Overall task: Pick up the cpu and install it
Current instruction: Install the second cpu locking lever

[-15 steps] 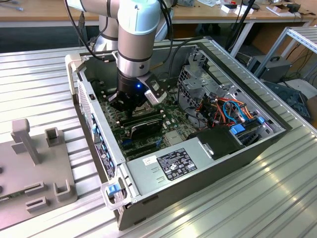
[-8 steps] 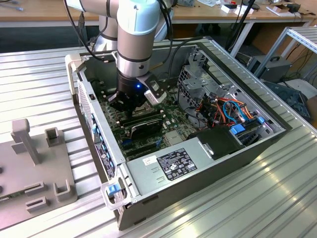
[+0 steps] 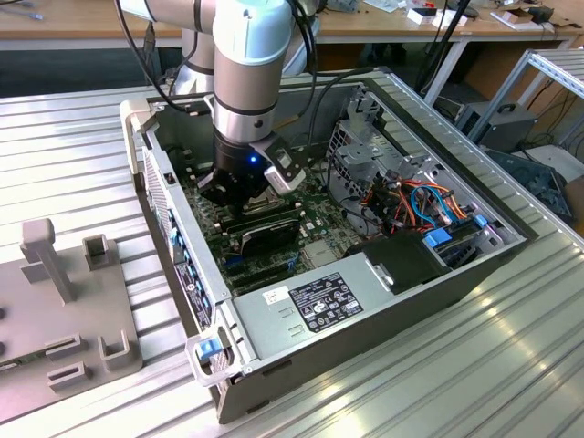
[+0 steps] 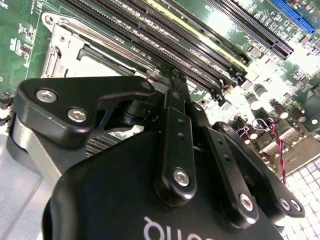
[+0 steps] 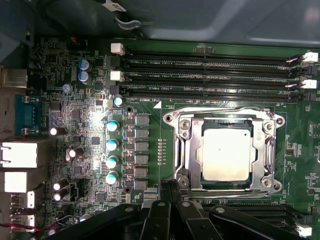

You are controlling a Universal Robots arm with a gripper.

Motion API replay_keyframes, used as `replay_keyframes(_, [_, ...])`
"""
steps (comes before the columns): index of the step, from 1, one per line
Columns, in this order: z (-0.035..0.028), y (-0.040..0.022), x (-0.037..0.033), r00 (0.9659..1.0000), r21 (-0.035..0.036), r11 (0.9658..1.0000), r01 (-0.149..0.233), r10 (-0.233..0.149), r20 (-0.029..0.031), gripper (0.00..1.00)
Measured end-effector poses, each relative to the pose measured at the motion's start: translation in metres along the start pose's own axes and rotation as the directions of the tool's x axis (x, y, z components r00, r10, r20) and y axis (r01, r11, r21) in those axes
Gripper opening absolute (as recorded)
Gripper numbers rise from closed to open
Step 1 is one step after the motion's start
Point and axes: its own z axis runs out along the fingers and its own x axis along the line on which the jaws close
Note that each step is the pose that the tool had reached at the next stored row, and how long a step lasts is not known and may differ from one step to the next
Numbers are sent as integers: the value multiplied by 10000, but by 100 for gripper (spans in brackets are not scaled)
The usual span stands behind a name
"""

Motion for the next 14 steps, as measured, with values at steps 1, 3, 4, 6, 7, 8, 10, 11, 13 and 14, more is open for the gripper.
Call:
replay_keyframes(1, [0, -1, 0, 10000, 4, 10000, 0, 0, 0, 11])
replay_keyframes(3, [0, -1, 0, 10000, 4, 10000, 0, 0, 1, 11])
replay_keyframes(4, [-10, 0, -1, 10000, 2, 10000, 0, 0, 4, 11])
replay_keyframes(6, [-47, 0, -2, 10000, 7, 10000, 0, 0, 2, 11])
replay_keyframes(7, [-68, 0, -3, 10000, 6, 10000, 0, 0, 2, 11])
replay_keyframes(8, [-88, 0, -4, 10000, 7, 10000, 0, 0, 2, 11])
replay_keyframes(10, [-143, 1, -6, 10000, 7, 10000, 1, -1, 2, 11])
replay_keyframes(11, [-179, 1, -7, 10000, 7, 10000, 0, 0, 2, 11])
replay_keyframes(13, [-256, 1, -10, 10000, 8, 10000, 0, 0, 2, 11])
replay_keyframes(14, [-276, 1, -11, 10000, 8, 10000, 0, 0, 2, 11])
